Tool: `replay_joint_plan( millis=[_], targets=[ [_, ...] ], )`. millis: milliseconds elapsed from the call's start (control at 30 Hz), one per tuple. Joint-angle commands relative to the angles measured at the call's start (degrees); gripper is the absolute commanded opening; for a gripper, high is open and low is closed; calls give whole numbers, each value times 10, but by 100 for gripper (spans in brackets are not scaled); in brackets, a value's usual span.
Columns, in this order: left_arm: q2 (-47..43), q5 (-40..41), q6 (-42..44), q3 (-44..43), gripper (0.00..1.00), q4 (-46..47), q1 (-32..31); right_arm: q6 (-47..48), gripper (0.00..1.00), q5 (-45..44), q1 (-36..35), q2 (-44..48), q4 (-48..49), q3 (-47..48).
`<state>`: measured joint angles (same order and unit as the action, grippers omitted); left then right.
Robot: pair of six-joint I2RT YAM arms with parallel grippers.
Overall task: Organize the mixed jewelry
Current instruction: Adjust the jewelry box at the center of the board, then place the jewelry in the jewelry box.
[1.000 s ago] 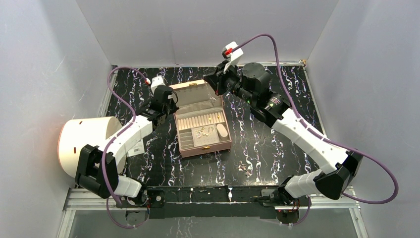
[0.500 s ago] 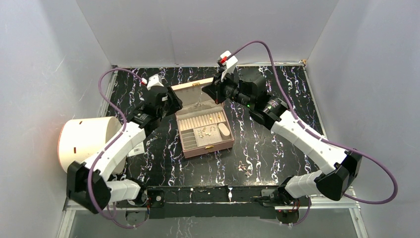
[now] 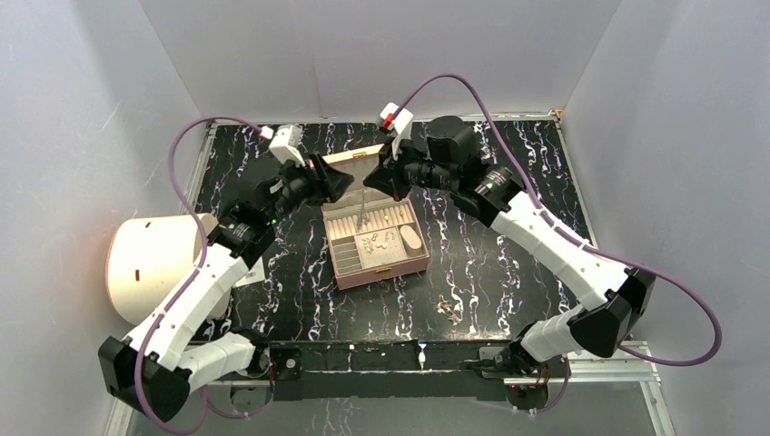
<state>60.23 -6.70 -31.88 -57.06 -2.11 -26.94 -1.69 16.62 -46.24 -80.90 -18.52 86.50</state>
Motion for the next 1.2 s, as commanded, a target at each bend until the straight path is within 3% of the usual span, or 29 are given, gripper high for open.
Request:
replay_joint_plan(
  millis=[0,133,300,567,767,1000,1167],
  targets=[
    [22,-204,33,-24,50,64,-2,59,0,71,1,-6,-63,69],
    [10,-270,30,-20,46,78,27,90,0,86,0,-18,-121,105],
    [13,-385,-38,-12,43,154,92,107,0,90,1,-33,-168,138],
    [44,-462,-81,-9,44,226,99,114,0,93,0,-51,-203,164],
    [13,-468,-58,52,48,307,97,112,0,96,1,-67,-217,185],
    [22,-478,-4,67,49,312,83,107,0,95,0,-83,-226,203],
    [39,-501,24,71,40,310,70,101,0,92,0,-88,-227,207]
  ],
)
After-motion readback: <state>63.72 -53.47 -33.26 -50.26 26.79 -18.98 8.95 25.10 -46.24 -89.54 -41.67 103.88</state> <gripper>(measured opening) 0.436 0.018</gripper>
